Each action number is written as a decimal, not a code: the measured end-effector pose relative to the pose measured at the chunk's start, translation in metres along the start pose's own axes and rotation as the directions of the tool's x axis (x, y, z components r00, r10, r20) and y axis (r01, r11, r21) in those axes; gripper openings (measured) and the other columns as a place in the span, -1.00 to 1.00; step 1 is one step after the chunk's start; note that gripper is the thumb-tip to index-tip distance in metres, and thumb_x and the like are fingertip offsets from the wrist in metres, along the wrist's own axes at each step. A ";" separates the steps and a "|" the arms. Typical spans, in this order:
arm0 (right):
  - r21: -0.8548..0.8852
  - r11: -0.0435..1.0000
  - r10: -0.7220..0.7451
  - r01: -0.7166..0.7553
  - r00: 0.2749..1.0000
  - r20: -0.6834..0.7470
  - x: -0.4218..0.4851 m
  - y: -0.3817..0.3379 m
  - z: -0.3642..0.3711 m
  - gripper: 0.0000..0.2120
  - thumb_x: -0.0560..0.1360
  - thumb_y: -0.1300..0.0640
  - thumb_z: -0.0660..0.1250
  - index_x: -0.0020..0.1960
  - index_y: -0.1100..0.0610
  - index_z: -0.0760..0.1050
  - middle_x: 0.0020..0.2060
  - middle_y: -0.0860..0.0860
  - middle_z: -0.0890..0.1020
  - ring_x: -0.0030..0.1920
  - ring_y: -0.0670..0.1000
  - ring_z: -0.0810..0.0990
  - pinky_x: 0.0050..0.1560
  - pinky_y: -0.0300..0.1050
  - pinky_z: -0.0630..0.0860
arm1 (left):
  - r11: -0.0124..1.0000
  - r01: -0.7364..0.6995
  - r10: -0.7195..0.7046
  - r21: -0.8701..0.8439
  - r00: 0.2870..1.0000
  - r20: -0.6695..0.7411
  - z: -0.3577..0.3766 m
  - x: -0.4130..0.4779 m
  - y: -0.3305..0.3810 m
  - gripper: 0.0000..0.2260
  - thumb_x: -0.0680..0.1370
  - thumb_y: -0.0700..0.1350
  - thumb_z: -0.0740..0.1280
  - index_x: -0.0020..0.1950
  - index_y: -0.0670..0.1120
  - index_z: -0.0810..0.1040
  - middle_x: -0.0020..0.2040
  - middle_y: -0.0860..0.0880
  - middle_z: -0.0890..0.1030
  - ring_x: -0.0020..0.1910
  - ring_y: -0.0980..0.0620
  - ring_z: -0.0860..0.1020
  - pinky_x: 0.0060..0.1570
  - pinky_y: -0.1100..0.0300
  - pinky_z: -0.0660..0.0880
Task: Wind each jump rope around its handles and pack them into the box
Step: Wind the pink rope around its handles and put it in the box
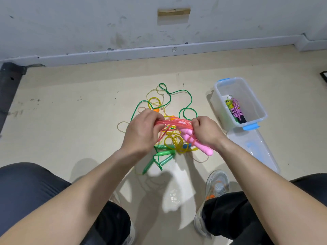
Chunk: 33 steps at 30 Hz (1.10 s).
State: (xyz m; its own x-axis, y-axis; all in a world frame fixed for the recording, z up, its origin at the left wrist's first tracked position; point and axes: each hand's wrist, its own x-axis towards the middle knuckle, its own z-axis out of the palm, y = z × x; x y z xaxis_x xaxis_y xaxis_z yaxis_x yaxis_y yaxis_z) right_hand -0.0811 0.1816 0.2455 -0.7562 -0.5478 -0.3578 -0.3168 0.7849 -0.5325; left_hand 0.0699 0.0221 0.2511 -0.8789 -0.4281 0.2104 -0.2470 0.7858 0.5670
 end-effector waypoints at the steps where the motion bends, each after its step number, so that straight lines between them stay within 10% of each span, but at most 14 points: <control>1: 0.011 1.000 0.004 -0.004 1.000 -0.001 0.000 0.001 0.000 -0.63 0.68 0.07 0.05 -0.13 0.24 0.50 -0.19 0.18 0.60 -0.11 0.21 0.53 -0.20 -0.06 0.28 | 1.000 0.012 -0.012 -0.004 1.000 -0.013 -0.001 -0.001 0.000 -0.92 0.56 -0.10 0.37 0.03 -0.05 0.61 -0.06 0.04 0.57 -0.08 -0.03 0.56 -0.04 0.03 0.53; 9: 0.053 0.994 0.100 -0.100 0.995 -0.001 0.008 0.007 -0.001 -0.62 0.68 0.09 0.04 -0.24 0.17 0.43 -0.29 0.12 0.54 -0.19 0.18 0.49 -0.33 -0.07 0.26 | 0.963 0.171 -0.187 -0.208 0.981 -0.061 0.006 -0.008 0.005 -0.94 0.53 -0.18 0.41 -0.04 -0.04 0.58 -0.12 0.09 0.55 -0.13 0.06 0.51 -0.07 0.16 0.45; 19: 0.055 0.973 0.227 -0.226 0.974 -0.016 0.013 0.008 -0.002 -0.66 0.68 0.14 0.03 -0.17 0.19 0.44 -0.12 0.21 0.56 -0.04 0.24 0.52 -0.13 -0.09 0.32 | 0.977 -0.022 -0.003 -0.210 0.993 -0.119 0.010 -0.022 0.015 -0.81 0.62 0.00 0.18 0.08 -0.07 0.50 -0.07 0.10 0.52 -0.12 0.04 0.49 -0.11 0.28 0.33; 25: 0.061 0.969 0.241 -0.239 0.970 -0.025 0.012 0.006 -0.005 -0.64 0.68 0.17 0.04 -0.28 0.13 0.35 -0.16 0.17 0.52 -0.06 0.23 0.50 -0.15 -0.09 0.31 | 0.951 0.112 -0.151 -0.289 0.982 -0.115 0.016 -0.028 0.021 -0.93 0.64 0.06 0.13 0.09 0.15 0.36 -0.34 0.17 0.48 -0.35 0.10 0.46 -0.32 0.17 0.24; 33: 0.018 0.981 0.194 -0.193 0.973 -0.124 0.010 0.006 -0.006 -0.74 0.61 0.21 0.10 -0.24 0.13 0.41 -0.18 0.13 0.52 -0.10 0.20 0.47 -0.14 -0.07 0.31 | 0.851 0.376 -0.463 -0.366 0.866 -0.186 0.015 -0.012 0.025 -0.85 0.67 -0.01 0.10 0.06 0.00 0.43 -0.15 0.13 0.55 -0.21 0.08 0.47 -0.18 0.10 0.33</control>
State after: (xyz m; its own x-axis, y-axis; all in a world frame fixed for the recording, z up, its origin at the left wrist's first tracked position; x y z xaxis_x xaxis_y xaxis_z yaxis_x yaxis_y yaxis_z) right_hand -0.0942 0.1821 0.2435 -0.8685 -0.3447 -0.3561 -0.1542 0.8708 -0.4669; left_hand 0.0682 0.0538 0.2504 -0.5710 -0.8181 0.0678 -0.3916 0.3441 0.8534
